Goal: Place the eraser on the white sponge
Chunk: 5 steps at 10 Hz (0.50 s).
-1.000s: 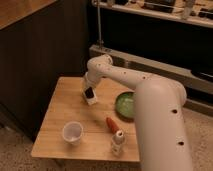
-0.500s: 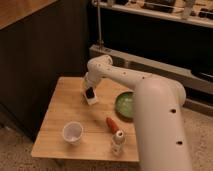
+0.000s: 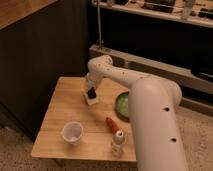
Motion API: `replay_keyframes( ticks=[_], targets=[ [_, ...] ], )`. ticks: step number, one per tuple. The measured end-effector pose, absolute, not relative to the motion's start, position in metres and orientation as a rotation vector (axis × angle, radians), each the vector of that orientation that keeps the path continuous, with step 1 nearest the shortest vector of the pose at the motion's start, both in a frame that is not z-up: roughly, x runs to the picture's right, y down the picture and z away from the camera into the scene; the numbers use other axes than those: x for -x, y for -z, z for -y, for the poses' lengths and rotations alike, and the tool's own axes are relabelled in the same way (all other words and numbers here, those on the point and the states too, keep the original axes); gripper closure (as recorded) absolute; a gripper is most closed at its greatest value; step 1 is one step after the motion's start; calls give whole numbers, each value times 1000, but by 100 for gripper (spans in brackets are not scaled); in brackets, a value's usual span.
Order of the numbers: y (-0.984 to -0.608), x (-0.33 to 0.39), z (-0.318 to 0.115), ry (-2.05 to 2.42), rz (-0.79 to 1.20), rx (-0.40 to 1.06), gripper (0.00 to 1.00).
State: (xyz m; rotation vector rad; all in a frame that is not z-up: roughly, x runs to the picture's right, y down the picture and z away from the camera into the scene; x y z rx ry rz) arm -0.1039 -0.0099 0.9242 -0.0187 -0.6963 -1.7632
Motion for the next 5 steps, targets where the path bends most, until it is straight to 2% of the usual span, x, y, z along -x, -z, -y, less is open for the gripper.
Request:
replay_keyframes(
  ticks=[3, 5],
  targets=[
    [-934, 103, 3, 1789, 742, 58, 96],
    [-939, 105, 1, 1805, 755, 109, 77]
  ],
)
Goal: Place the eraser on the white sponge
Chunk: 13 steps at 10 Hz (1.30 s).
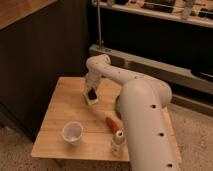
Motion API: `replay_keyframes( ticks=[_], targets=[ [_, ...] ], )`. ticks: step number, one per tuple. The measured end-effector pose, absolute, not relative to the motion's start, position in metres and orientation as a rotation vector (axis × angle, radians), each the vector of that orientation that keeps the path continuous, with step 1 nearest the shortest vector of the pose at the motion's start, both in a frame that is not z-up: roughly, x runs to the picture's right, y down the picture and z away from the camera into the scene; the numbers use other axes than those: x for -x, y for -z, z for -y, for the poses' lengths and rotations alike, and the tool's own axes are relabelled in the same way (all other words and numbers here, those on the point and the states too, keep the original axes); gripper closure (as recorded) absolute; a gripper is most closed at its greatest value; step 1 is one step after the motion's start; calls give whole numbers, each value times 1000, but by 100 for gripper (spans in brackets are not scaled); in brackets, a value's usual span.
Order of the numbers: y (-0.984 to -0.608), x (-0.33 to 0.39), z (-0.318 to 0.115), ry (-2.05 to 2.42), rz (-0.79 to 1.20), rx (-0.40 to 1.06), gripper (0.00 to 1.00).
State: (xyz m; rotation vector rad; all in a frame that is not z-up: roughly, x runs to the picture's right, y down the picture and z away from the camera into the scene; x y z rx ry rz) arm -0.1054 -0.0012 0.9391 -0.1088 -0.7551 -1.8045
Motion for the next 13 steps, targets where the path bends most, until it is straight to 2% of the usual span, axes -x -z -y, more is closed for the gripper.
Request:
replay_keyframes(
  ticks=[3, 6, 13],
  targets=[
    [-945, 101, 1, 1796, 739, 163, 43],
    [-947, 98, 0, 1788, 736, 181, 21],
    [-947, 90, 1, 1749, 789, 177, 20]
  ],
)
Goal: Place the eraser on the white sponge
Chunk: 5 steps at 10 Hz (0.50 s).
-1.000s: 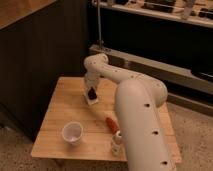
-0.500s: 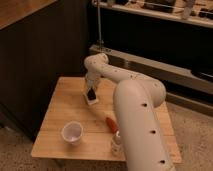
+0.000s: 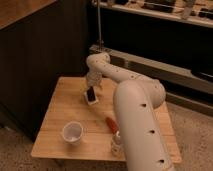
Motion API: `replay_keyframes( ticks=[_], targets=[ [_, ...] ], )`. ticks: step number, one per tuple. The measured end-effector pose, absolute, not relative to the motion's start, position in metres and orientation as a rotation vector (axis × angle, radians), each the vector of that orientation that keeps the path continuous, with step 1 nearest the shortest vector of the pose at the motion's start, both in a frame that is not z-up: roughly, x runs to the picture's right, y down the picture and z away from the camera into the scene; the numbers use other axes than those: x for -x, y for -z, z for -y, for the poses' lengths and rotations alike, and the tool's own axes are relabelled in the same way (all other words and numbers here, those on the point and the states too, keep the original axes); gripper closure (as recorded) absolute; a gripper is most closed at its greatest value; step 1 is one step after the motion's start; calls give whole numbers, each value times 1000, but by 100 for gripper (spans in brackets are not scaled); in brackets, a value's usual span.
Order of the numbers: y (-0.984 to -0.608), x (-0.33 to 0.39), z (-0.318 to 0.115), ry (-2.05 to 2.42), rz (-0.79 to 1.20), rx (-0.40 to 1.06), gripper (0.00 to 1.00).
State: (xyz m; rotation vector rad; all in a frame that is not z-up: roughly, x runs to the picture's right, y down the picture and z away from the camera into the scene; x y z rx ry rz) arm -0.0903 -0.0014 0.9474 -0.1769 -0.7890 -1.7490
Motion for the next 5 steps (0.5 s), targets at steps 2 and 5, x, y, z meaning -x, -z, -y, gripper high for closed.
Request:
replay_keyframes(
  ticks=[2, 5],
  targets=[
    [-937, 84, 9, 1711, 823, 117, 20],
    [-920, 72, 22, 1638, 900, -1, 20]
  ],
)
